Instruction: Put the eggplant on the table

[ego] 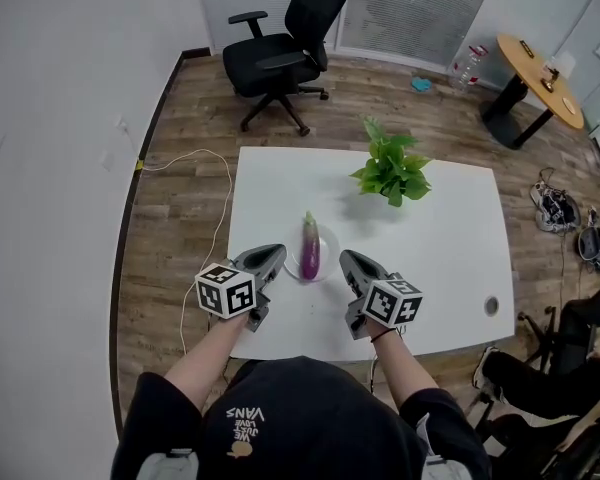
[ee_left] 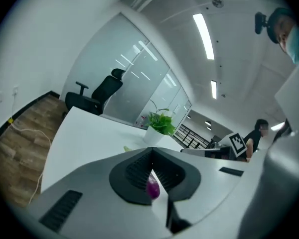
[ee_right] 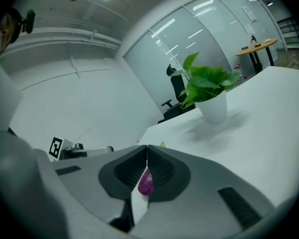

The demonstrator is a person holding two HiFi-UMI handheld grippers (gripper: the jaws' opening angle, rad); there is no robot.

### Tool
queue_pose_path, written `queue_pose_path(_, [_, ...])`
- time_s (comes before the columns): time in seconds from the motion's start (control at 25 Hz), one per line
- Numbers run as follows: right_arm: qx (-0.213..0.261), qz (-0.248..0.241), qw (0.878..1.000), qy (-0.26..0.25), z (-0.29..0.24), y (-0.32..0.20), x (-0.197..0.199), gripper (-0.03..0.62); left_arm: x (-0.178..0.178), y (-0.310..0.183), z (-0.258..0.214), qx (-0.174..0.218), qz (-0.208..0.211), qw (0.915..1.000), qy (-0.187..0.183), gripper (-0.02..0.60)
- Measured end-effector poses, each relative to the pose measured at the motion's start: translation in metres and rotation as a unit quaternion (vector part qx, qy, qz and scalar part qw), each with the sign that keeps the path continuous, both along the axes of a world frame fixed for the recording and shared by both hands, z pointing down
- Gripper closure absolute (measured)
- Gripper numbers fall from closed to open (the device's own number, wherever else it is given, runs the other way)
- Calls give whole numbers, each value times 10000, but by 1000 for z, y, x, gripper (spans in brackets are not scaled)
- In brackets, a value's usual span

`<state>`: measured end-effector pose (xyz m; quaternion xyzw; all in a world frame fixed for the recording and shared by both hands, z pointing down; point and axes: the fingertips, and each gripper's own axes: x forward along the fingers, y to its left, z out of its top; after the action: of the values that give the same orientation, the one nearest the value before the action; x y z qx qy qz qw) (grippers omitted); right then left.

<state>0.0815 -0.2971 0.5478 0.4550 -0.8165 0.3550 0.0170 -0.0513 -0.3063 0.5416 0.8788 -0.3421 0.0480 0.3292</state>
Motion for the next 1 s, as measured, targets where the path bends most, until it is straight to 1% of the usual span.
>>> queue_pose_path(0.12, [350,-24,9993,113,-18,10,1,574,2,11,-13,454,5,9986,-271,571])
queue_pose_path(0.28, [828,69,9954,477,-33,29,7,576,5,29,-29,877,45,9948,-515,571])
queue_pose_path(0.4, [1028,44,9918,761,-35,45,10,576,5,44,-36,1224,13,9897,-738,571])
queue_pose_path(0.48, [1100,14,9906,818,-38,56,9,576,6,55,-38,1424,-15,9862,-848,571])
queue_pose_path(0.56, [1185,-29,9892,858,-42,66,8,576,7,66,-37,1460,-40,9856,-851,571])
queue_pose_path(0.68, [1366,-80,9862,929,-51,79,6,576,7,80,-33,1304,-79,9883,-792,571])
queue_pose_path(0.8, [1516,-132,9834,993,-57,90,5,576,7,92,-33,1294,-96,9882,-808,571])
queue_pose_path(1.0, [1497,-206,9833,1011,-56,100,2,576,12,110,-30,1327,-29,9868,-928,571])
